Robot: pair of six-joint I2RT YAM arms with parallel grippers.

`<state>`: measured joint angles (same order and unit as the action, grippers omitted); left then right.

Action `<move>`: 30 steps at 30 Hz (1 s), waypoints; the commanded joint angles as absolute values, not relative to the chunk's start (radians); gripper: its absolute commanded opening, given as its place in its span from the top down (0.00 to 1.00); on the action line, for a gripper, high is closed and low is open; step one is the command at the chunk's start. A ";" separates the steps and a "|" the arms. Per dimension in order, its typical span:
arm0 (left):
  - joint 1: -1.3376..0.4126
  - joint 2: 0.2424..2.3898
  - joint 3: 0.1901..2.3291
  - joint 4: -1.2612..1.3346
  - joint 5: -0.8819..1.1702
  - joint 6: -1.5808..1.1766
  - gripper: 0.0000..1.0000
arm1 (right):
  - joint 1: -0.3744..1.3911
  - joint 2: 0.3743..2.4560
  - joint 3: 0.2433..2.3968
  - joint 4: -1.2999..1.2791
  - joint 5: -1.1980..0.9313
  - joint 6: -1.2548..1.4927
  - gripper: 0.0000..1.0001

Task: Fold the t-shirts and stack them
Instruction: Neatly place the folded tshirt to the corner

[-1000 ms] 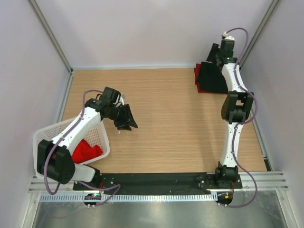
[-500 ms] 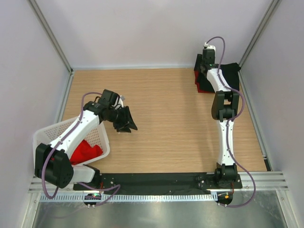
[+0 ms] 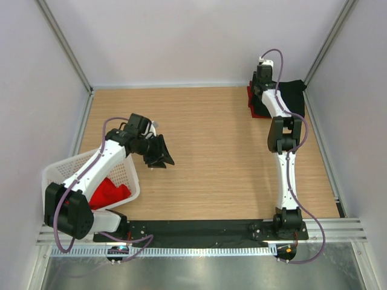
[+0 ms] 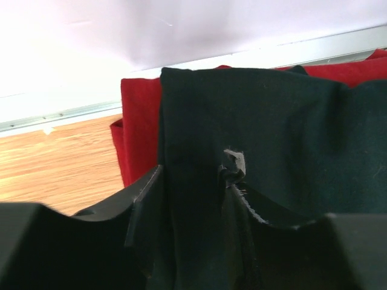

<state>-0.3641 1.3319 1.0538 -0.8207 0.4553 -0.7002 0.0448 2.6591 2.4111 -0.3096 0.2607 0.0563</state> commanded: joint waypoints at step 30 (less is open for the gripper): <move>-0.356 1.378 1.140 -0.815 0.483 -0.695 0.56 | 0.048 2.496 2.347 -0.259 0.138 0.075 0.99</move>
<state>-0.3630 1.3735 1.1034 -0.8257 0.4572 -0.6998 0.0429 2.5294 2.3417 -0.3069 0.1703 0.0555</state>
